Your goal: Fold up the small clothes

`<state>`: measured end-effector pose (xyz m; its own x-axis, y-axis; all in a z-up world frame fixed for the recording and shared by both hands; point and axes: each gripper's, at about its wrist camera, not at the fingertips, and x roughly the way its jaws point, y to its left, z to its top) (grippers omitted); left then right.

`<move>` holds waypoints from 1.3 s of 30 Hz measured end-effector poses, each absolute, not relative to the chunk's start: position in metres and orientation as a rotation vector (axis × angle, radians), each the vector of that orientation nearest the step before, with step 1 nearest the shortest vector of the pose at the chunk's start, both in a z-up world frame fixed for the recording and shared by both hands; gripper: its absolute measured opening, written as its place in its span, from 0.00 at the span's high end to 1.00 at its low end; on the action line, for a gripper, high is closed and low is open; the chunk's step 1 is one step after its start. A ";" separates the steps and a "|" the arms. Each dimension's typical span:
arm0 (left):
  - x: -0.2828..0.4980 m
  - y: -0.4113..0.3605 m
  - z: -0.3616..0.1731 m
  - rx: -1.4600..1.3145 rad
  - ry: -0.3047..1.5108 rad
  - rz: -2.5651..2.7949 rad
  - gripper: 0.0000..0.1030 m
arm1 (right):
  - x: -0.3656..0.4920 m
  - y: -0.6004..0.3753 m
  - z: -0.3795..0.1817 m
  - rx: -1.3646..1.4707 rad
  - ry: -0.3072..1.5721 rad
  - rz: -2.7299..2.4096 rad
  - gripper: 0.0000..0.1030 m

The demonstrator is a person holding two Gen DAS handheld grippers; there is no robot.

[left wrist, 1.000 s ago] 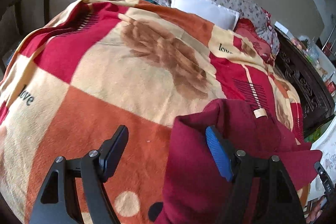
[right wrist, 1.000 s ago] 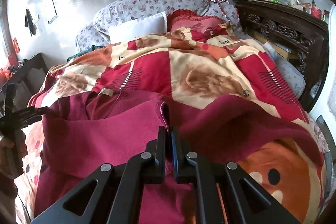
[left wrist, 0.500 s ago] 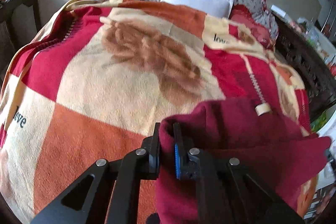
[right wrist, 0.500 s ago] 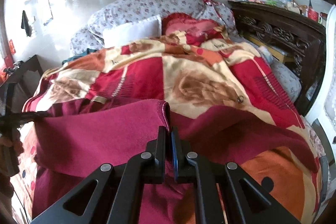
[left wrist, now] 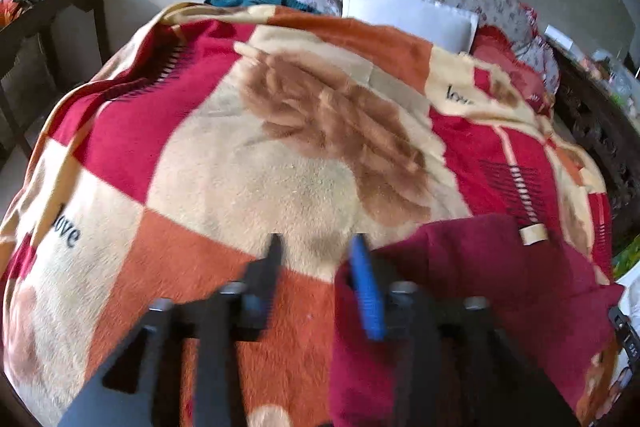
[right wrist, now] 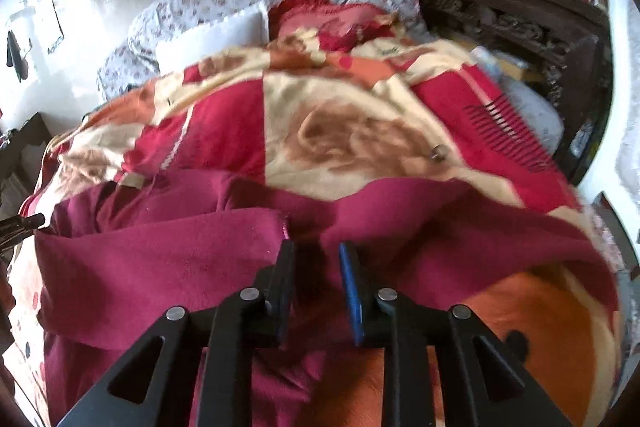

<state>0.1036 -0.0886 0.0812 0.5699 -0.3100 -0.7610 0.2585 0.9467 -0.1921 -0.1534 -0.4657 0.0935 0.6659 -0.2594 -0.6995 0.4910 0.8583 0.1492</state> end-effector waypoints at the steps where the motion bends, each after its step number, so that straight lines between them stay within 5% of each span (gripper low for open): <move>1: 0.097 -0.087 0.086 -0.063 0.894 -0.347 0.53 | -0.157 -0.463 0.097 0.348 0.721 -0.417 0.76; 5: 0.070 -0.087 0.096 -0.036 0.874 -0.389 0.44 | -0.162 -0.454 0.098 0.385 0.745 -0.342 0.76; 26: 0.029 -0.119 0.027 0.114 0.927 -0.357 0.32 | -0.132 -0.431 0.058 0.290 0.858 -0.318 0.75; 39: -0.002 -0.116 0.053 0.097 0.859 -0.369 0.30 | -0.153 -0.397 0.084 0.298 0.816 -0.238 0.75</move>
<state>-0.0023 -0.1158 0.0528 0.5938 -0.2785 -0.7549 0.3562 0.9322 -0.0637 -0.1533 -0.3975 0.0835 0.6621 -0.0938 -0.7435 0.3209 0.9320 0.1683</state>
